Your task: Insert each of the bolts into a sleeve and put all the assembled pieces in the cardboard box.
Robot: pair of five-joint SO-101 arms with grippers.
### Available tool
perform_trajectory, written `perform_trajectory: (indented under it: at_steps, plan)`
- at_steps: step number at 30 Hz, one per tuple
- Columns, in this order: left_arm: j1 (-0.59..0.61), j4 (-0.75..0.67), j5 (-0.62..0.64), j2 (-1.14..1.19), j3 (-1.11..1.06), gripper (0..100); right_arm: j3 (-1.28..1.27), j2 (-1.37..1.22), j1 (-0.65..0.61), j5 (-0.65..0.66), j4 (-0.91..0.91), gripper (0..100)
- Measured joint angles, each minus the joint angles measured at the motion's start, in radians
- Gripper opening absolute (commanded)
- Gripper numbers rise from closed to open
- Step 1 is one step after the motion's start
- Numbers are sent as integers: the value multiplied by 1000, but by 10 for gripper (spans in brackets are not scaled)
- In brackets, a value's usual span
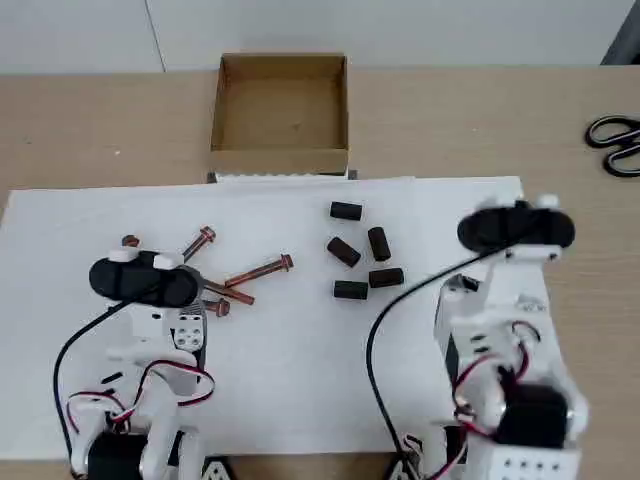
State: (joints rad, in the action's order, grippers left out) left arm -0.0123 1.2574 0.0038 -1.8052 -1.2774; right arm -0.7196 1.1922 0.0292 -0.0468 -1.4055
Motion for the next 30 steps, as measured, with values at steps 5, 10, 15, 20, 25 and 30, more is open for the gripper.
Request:
perform_trajectory:
  at_steps: [5,10,15,20,25,30]
  plan:
    - [2,3,5,190,137,7,316,-322,0,0,-213,4]
    - [2,74,6,583,445,7,505,-559,0,95,-259,4]
    - [2,310,6,1025,855,7,629,-683,-55,215,-264,4]
    - [2,446,8,1427,1079,7,657,-812,-68,230,-265,4]
    - [2,456,11,1657,1185,9,657,-974,-75,207,-256,4]
    - [31,399,6,1725,1234,16,687,-1117,-78,192,-201,8]
